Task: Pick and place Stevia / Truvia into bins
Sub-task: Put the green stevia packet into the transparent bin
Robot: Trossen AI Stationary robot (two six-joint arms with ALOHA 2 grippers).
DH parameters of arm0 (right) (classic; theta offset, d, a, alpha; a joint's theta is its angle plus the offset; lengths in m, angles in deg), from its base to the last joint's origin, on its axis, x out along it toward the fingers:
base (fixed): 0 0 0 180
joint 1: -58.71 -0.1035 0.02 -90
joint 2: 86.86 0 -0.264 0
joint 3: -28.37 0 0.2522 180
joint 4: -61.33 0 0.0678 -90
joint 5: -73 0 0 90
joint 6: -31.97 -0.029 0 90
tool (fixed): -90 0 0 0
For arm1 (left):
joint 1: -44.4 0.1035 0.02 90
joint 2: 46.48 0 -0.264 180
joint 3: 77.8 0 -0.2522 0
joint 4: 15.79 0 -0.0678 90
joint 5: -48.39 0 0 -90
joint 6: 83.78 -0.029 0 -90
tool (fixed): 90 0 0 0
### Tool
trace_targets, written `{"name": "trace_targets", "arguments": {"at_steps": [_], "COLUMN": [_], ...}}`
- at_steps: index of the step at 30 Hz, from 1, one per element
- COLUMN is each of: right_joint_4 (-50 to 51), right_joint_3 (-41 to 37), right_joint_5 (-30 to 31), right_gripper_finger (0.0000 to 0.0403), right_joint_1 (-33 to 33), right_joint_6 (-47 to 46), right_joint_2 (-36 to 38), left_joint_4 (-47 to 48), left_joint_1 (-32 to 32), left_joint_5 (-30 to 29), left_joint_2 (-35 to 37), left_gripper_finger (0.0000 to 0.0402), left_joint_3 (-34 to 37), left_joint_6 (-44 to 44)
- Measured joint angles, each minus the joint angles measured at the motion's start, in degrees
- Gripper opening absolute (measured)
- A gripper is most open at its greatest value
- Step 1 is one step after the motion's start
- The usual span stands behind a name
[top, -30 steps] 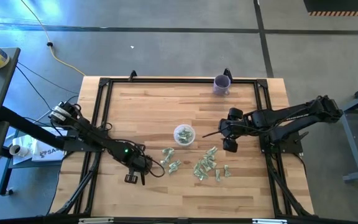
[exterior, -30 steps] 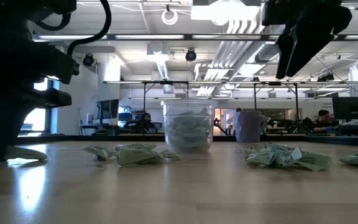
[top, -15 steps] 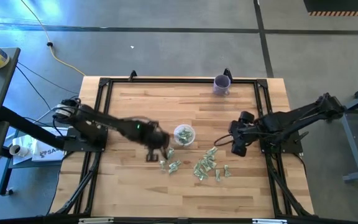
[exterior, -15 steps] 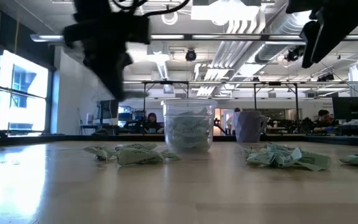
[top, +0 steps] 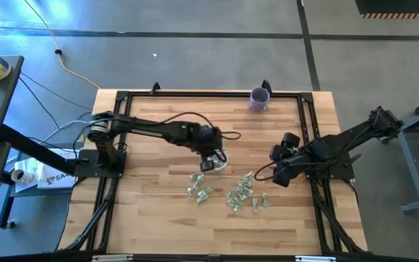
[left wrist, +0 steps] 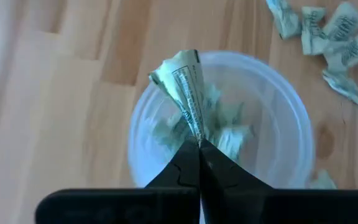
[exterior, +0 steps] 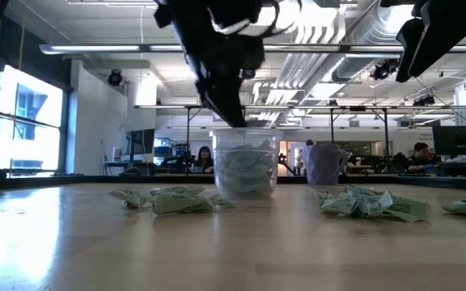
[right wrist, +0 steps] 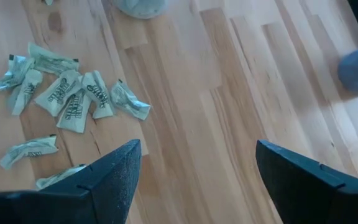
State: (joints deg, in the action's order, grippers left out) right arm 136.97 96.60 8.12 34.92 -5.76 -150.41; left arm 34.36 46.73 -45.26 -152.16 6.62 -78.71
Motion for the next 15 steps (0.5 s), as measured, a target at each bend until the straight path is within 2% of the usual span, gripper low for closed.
{"name": "trace_targets", "arguments": {"at_steps": [6, 15], "right_joint_4": [0.3, 1.2], "right_joint_3": [0.0, 0.0], "right_joint_5": [-0.8, 1.3], "right_gripper_finger": [0.0307, 0.0307], "right_joint_1": [0.0, 0.2], "right_joint_6": [-1.4, 0.9], "right_joint_2": [0.0, 0.0], "left_joint_4": [7.1, 21.7], "left_joint_1": [0.3, -2.4], "left_joint_5": [1.3, 2.9], "left_joint_2": [-5.2, -3.2], "left_gripper_finger": [0.0064, 0.0139], "left_joint_3": [-5.4, -12.7], "left_joint_6": [4.4, 9.8]}}
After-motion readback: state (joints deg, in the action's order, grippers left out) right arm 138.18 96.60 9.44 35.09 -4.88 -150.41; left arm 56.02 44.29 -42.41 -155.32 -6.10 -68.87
